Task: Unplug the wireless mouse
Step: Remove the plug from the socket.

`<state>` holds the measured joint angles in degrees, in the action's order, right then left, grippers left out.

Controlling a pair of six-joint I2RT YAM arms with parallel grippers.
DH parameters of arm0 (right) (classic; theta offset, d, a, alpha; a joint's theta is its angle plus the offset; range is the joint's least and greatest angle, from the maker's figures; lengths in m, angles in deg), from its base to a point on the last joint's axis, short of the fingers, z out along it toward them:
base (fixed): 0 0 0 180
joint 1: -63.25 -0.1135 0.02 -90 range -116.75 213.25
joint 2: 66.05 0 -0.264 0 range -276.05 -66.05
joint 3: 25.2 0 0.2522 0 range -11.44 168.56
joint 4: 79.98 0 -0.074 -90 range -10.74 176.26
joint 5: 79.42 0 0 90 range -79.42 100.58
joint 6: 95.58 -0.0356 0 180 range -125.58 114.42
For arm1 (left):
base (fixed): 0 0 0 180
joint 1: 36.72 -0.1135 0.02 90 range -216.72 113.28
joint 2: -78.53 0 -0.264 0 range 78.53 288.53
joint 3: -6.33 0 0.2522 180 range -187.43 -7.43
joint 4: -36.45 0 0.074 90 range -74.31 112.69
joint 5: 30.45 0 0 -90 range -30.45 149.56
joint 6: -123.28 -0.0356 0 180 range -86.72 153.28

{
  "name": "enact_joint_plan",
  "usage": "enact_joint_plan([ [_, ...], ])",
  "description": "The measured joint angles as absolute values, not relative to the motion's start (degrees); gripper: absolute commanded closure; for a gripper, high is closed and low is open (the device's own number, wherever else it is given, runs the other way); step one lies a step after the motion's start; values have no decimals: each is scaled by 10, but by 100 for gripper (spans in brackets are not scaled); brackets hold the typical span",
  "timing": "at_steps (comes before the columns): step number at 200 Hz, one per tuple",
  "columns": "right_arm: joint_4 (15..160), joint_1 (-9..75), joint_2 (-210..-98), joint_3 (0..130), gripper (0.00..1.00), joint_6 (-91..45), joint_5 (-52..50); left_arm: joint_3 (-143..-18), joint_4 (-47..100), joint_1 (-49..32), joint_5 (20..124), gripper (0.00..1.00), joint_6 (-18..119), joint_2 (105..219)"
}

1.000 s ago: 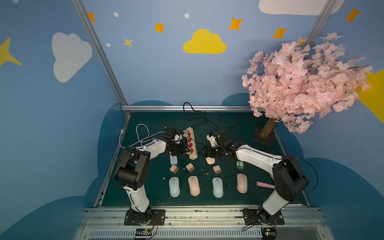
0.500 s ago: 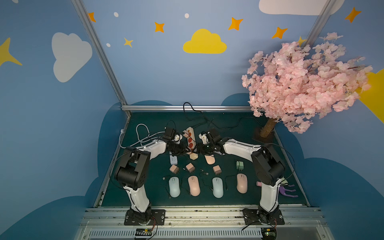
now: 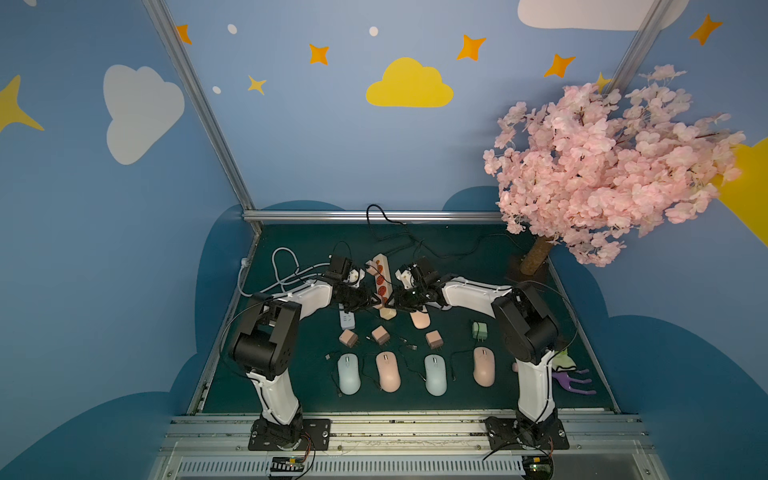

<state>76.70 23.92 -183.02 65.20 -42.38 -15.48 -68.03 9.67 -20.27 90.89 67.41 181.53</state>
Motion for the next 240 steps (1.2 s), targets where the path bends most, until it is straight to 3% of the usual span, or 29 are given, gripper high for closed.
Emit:
enact_joint_plan([
  [42, 771, 243, -1831, 652, 83, -432, -167, -679, 98, -205, 910, 96, 676, 1816],
  [74, 771, 244, -1831, 652, 100, -433, -167, -677, 102, -205, 911, 96, 678, 1815],
  [132, 770, 247, -1831, 652, 100, -433, -162, -681, 99, -194, 889, 96, 685, 1811],
  [172, 770, 250, -1830, 651, 100, -431, -162, -618, 211, -218, 955, 96, 737, 1811],
  [240, 757, 244, -1818, 651, 100, -431, -161, -653, 102, -197, 872, 96, 698, 1771],
])
